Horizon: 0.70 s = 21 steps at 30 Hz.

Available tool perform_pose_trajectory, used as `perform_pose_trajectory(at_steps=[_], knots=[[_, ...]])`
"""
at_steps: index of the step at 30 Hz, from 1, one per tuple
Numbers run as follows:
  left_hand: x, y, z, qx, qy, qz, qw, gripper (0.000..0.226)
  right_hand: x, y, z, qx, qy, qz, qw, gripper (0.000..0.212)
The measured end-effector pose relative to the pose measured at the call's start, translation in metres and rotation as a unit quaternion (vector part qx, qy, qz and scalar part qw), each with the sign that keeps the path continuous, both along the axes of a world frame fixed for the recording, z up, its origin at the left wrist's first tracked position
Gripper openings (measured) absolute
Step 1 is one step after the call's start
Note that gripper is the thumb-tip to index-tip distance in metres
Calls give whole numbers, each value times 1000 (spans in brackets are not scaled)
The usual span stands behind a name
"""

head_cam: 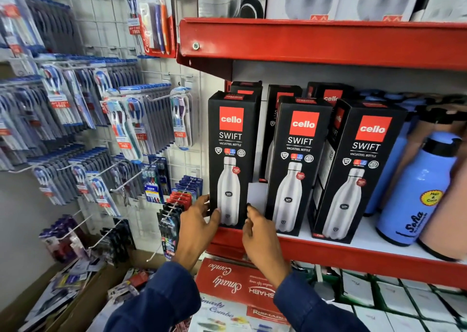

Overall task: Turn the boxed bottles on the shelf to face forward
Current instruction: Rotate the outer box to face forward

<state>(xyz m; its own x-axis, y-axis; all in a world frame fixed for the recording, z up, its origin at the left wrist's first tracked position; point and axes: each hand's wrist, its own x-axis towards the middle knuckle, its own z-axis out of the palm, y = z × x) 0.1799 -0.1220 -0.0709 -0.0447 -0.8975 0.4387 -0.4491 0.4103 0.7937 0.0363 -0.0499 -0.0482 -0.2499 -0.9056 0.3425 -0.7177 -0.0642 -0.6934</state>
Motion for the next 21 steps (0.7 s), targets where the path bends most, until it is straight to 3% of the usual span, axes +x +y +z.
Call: perform_pose_trajectory(at_steps=[8,16,21], knots=[[2,15,-2,-11,-25,35,999,45,0,9,-2,-12,20,10,1000,32],[3,20,3,8,-35,32,999,44,-5,15,-3,-24,-7,17,1000,41],[-1,30,7,-28,49,82,995,39,-17,28,-1,-56,-68,32,996,46]])
